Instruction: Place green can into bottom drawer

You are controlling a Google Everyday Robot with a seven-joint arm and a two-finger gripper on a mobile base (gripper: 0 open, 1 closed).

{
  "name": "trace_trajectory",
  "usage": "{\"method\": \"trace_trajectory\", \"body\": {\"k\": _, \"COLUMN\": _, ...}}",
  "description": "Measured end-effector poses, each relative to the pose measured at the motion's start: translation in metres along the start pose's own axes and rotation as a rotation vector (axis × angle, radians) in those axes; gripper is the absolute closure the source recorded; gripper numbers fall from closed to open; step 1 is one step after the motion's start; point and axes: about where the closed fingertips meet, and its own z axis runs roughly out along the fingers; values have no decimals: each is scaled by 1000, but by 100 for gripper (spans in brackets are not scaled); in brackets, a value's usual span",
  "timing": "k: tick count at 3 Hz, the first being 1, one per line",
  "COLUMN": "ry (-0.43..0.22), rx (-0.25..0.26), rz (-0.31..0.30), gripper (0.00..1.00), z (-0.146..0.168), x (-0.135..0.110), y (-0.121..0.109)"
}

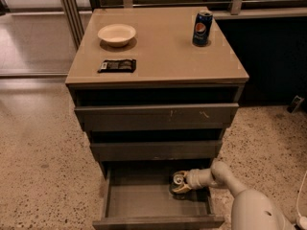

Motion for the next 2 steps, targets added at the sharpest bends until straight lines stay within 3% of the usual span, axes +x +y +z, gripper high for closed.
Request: {"method": "trace_trajectory", "body": {"k": 2, "ry": 0, "rx": 0, "rz": 0, "gripper": 12, "z": 0, "x": 0, "y": 0}}
